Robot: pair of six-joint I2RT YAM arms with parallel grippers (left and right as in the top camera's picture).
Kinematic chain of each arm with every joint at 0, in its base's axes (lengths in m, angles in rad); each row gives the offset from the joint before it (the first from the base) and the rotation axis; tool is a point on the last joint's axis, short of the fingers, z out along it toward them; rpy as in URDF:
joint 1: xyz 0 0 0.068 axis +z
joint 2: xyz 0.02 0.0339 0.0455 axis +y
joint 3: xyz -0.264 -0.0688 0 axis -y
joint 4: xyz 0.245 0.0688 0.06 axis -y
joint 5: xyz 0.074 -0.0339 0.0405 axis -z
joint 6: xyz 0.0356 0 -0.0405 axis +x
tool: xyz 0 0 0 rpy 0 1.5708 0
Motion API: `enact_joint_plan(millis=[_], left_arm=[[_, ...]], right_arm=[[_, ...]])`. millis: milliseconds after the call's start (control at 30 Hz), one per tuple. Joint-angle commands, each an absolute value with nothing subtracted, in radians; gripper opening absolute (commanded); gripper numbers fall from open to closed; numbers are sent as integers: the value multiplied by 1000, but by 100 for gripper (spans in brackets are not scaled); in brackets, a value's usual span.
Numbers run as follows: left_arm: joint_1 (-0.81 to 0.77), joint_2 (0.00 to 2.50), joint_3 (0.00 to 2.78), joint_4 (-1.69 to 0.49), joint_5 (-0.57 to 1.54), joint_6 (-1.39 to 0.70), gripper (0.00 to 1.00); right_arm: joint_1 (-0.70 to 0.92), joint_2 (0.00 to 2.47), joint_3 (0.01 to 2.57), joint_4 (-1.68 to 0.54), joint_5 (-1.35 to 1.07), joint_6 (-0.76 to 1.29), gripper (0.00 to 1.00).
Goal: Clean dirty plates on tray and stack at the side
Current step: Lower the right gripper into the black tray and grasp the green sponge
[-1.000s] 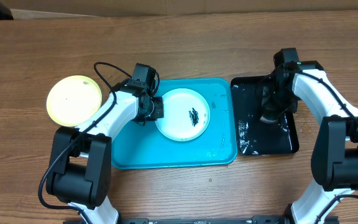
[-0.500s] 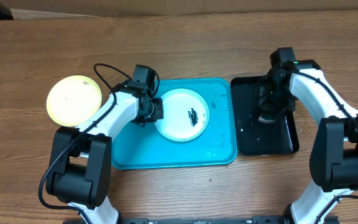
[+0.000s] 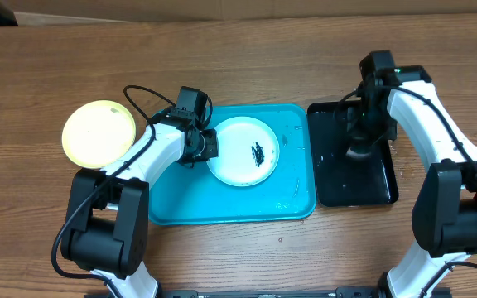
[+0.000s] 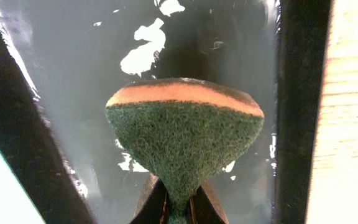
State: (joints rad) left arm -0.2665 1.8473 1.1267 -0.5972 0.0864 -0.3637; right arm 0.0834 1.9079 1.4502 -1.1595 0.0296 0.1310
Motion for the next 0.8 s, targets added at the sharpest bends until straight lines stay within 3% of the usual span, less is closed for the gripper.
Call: enact_joint_plan(millis=[0,133,500,767], left_arm=[[-262,1844,1104,-595,98,-374,4],[-262,1843,1104,-595,101,-374,4],[-262,1844,1104,-596,101,-374,4],[-262,1844,1104,-596,102,-374,4]], right_arm=[[86,1876,1369,-1107,24,152,4],[86,1876,1330,-1045,25,148,4],[86,1805,1568,-1239,24,149,4],[86,1801,1537,-1269,24,157,4]])
